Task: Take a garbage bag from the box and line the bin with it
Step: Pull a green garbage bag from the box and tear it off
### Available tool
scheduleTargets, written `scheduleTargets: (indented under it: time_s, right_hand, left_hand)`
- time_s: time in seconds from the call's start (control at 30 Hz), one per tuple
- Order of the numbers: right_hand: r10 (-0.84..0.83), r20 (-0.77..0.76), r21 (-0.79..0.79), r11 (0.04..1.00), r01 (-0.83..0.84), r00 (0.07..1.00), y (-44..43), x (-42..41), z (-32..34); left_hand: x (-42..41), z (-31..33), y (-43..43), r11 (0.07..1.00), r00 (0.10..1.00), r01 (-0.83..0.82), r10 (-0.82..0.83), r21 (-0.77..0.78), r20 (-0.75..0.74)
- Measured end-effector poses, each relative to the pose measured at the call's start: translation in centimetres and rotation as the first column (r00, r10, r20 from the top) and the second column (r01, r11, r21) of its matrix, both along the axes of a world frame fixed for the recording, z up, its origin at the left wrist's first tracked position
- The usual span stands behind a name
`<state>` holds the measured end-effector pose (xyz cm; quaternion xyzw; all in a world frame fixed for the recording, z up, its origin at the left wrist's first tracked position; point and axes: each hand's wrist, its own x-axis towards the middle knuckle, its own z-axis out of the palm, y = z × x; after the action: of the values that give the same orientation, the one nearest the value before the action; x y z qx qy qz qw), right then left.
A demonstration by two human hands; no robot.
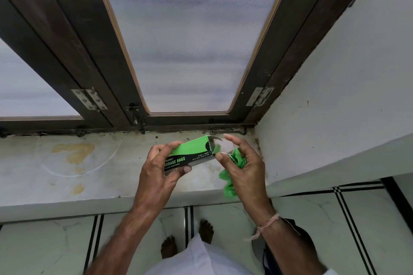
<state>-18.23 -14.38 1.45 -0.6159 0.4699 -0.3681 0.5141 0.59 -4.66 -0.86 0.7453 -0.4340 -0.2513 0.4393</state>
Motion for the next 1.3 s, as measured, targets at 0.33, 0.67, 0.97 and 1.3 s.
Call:
scheduleTargets:
  time_s: [0.33,0.67,0.97,1.3]
  right_hand:
    - [0.096,-0.006,-0.029,0.995,-0.096,0.995,-0.1,0.1,-0.4]
    - [-0.225,0.189,0.294,0.942,0.164,0.956,0.7,-0.4,0.0]
    - [-0.057,0.103,0.101,0.994,0.046,0.993,1.1,0.1,0.7]
    - [0.12,-0.048,-0.05,0.991,-0.122,0.992,0.9,0.2,-1.2]
  left_hand:
    - [0.5,0.1,0.5,1.0,0.999,0.029,-0.028,-0.012,0.046]
    - [0.4,-0.1,0.3,0.999,0.999,-0.035,0.035,-0.032,0.027]
    - [-0.1,0.0,0.1,1.0,0.991,0.01,-0.006,-0.023,0.131]
    - [0.2,-0.9,0.2,1.0,0.967,-0.011,0.004,0.025,0.254]
